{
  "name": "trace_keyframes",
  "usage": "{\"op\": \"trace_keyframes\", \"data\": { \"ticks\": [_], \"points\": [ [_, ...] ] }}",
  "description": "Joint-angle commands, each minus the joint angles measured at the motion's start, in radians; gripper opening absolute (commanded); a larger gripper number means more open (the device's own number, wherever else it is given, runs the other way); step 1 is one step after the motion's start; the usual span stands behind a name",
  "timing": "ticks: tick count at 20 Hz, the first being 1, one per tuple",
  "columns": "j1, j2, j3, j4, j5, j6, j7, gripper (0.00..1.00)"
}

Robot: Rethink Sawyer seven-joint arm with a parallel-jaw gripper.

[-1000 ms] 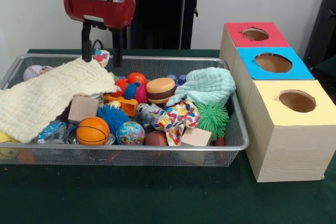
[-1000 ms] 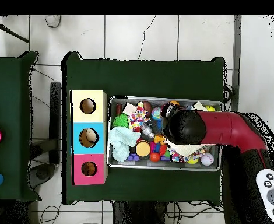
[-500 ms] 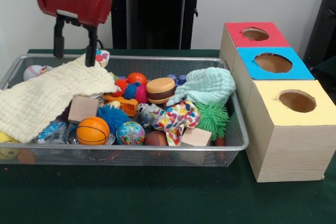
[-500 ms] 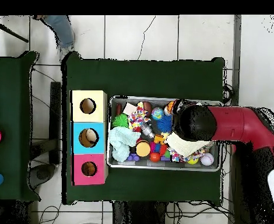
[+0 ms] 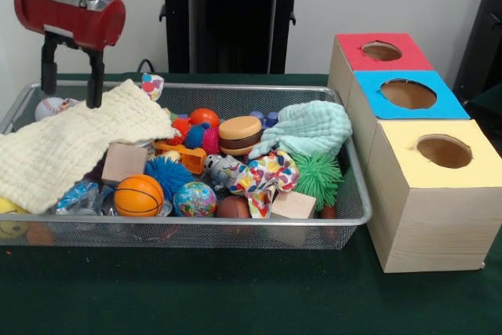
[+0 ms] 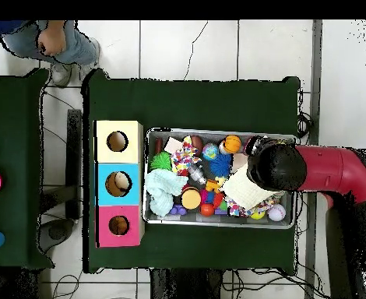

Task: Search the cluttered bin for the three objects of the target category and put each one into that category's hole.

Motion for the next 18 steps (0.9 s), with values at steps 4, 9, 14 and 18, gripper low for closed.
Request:
{"op": "trace_keyframes", "data": {
  "ticks": [4,9,14,18],
  "points": [
    [-0.015,0.099,0.041,0.070,-0.087,-0.078,-0.172,1.00],
    [-0.009,0.118,0.028,0.093,-0.092,-0.097,-0.130,1.00],
    [0.009,0.130,0.010,0.076,-0.112,-0.104,-0.110,1.00],
    [0.035,0.148,-0.019,0.047,-0.143,-0.112,-0.076,1.00]
  ]
}}
